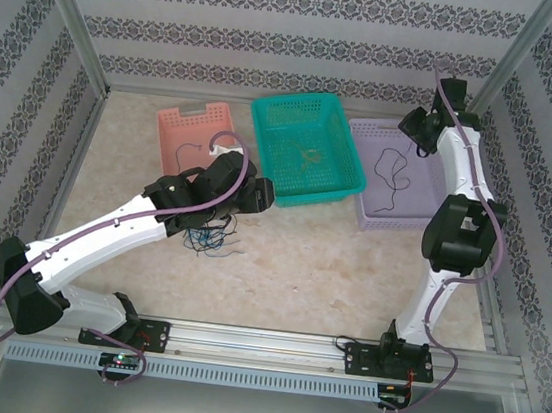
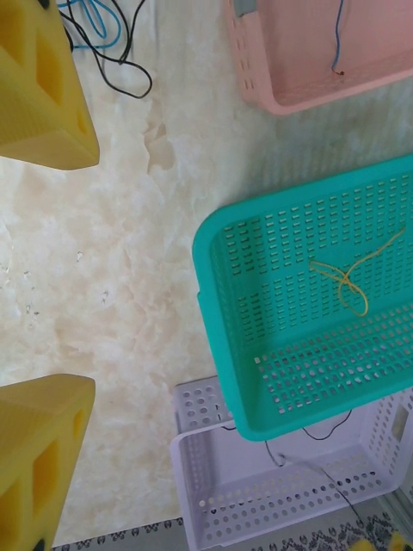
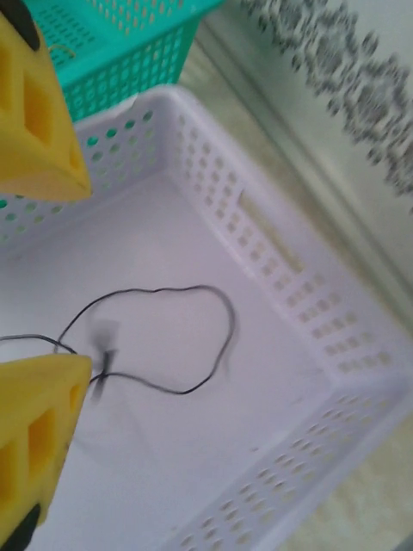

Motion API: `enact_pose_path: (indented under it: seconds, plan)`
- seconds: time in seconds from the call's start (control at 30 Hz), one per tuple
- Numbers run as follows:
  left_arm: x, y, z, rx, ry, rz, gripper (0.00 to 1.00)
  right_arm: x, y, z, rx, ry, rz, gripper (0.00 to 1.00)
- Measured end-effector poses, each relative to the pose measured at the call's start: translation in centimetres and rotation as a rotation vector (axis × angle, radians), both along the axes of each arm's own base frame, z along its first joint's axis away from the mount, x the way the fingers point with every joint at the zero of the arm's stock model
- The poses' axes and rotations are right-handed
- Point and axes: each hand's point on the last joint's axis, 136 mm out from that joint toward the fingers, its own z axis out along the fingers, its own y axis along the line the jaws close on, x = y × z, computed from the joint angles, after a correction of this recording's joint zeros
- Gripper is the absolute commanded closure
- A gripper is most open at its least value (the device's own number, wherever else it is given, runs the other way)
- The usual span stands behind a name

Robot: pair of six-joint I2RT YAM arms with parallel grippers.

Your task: Untangle the cables

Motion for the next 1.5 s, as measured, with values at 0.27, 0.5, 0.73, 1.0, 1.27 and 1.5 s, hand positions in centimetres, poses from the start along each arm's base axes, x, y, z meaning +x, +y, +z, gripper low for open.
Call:
enact_pose_path:
  seconds: [0.27, 0.5, 0.73, 1.0, 1.27, 1.5]
  plan:
    - [-0.7, 3.9, -0.9, -0.016, 0.045, 0.094, 0.37, -3.1, -0.2, 4.1, -0.045, -0.042, -0.021, 0.39]
    - [-1.7, 11.4, -7.5, -0.022, 0.286, 0.354, 0.43, -12.0, 8.8, 9.4, -0.109, -0.252, 0.163, 0.54]
    - [-5.1, 15.6, -15.1, -0.127, 0.538, 0.547, 0.45, -24.6, 30.5, 2.9, 0.047, -0.249, 0.802, 0.40]
    - [-3.7, 14.3, -19.1, -0.166, 0.615, 0.503, 0.55, -32.1, 40.4, -10.8, 0.171, 0.153, 1.048, 0.39]
    - [-4.2, 14.3, -22.3, -0.141, 0.619, 0.463, 0.69, -31.8, 43.3, -15.0, 0.332, 0.288, 0.921, 0.45]
    - [-4.7, 14.3, -23.2, -0.149, 0.623, 0.470, 0.88, -30.6, 45.2, -14.6, 0.466, 0.282, 0.799, 0.76]
